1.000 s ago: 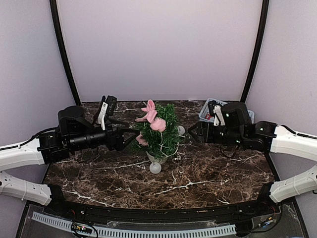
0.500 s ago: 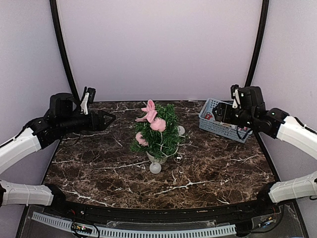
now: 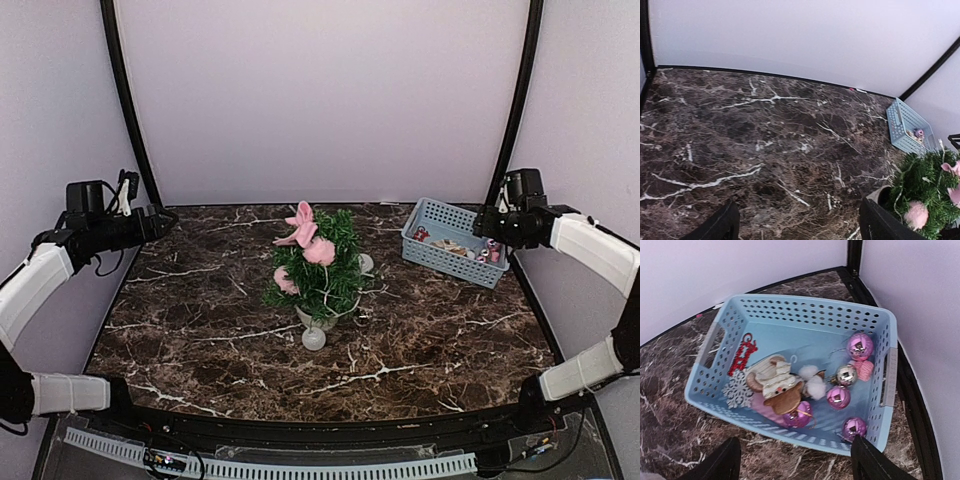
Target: Decorate the small christmas tree
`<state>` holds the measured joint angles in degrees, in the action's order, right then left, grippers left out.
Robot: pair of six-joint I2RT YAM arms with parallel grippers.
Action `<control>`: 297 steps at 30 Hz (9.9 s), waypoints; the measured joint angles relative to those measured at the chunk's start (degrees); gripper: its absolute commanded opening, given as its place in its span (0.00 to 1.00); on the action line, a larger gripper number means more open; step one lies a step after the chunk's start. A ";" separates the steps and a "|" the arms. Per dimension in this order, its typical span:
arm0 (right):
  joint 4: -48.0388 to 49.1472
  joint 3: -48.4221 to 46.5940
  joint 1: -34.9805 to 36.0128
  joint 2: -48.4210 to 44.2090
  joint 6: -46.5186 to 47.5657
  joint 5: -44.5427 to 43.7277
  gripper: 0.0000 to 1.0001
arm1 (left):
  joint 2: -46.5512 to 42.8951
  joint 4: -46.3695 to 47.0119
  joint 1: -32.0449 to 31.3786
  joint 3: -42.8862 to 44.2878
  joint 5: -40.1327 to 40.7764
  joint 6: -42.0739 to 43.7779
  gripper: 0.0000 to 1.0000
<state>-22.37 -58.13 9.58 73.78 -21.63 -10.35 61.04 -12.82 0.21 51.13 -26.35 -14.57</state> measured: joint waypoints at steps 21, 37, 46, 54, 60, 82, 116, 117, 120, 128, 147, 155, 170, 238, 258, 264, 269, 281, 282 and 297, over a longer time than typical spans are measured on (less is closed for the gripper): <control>-1.60 -26.80 -12.55 37.66 7.98 -6.08 0.60 | -6.99 -0.74 3.39 -2.69 9.53 8.57 0.85; -7.10 -35.78 -12.66 49.22 9.57 -11.19 0.57 | -8.55 -0.79 3.39 -3.39 10.95 8.55 0.85; -11.45 -38.01 -12.66 49.35 8.94 -8.92 0.56 | -8.55 -0.76 3.39 -3.41 10.73 8.37 0.85; -16.61 -45.27 -12.63 53.53 6.99 -8.81 0.55 | -8.61 -0.76 3.39 -3.41 10.62 8.35 0.85; -18.67 -45.77 -11.52 54.40 5.88 -8.96 0.67 | -9.94 1.22 3.39 -5.27 6.19 6.91 0.84; -12.04 -40.63 -10.82 54.36 0.09 -9.27 0.43 | -9.35 2.99 3.39 -7.04 1.05 4.68 0.83; 1.42 -8.48 -2.54 -0.92 4.46 22.47 0.37 | -9.73 5.55 -5.97 -8.41 -3.74 6.73 0.81; 1.33 -7.85 -1.73 -1.81 4.35 24.83 0.37 | -9.77 5.66 -6.34 -8.48 -4.39 6.82 0.81; 1.29 -6.08 1.09 -3.65 3.43 30.80 0.37 | -9.77 6.58 -7.39 -8.90 -6.10 6.88 0.81; 3.28 -0.35 11.45 -6.29 -2.32 44.02 0.36 | -9.75 7.41 -9.22 -9.03 -8.92 6.97 0.80; 12.33 10.27 25.59 -5.20 -13.00 51.25 0.34 | -9.62 8.00 -10.40 -9.29 -9.20 7.58 0.80; 13.79 11.56 29.42 -7.98 -17.14 51.49 0.34 | -9.62 8.00 -11.08 -9.29 -8.98 7.98 0.80; 17.25 14.32 34.36 -15.02 -24.57 49.35 0.34 | -9.62 8.00 -12.00 -9.29 -8.68 8.17 0.79; 26.23 -4.72 27.67 4.48 -20.90 47.78 0.32 | -8.87 7.85 -14.25 -9.29 -6.14 9.40 0.79; 22.93 -3.17 26.49 3.50 -21.00 46.03 0.31 | -8.87 7.78 -14.25 -9.29 -5.95 9.42 0.79; 22.45 -3.02 26.36 3.50 -21.11 45.86 0.31 | -8.87 7.78 -14.25 -9.29 -5.95 9.42 0.79; 22.27 -3.02 26.34 3.50 -21.11 45.86 0.31 | -8.87 7.78 -14.25 -9.31 -5.95 9.42 0.79; 21.73 -3.04 26.34 5.70 -20.85 45.59 0.31 | -8.87 7.78 -14.25 -9.29 -5.95 9.42 0.79; 21.70 -3.04 26.34 5.88 -20.83 45.48 0.31 | -8.87 7.78 -14.25 -9.29 -5.95 9.42 0.79; 19.30 -3.13 26.12 7.93 -19.56 45.20 0.31 | -8.87 7.02 -14.25 -9.29 -5.97 9.42 0.79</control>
<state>-3.07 -61.25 35.70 81.71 -41.19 34.85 52.16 -5.80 -14.04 41.85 -32.32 -5.15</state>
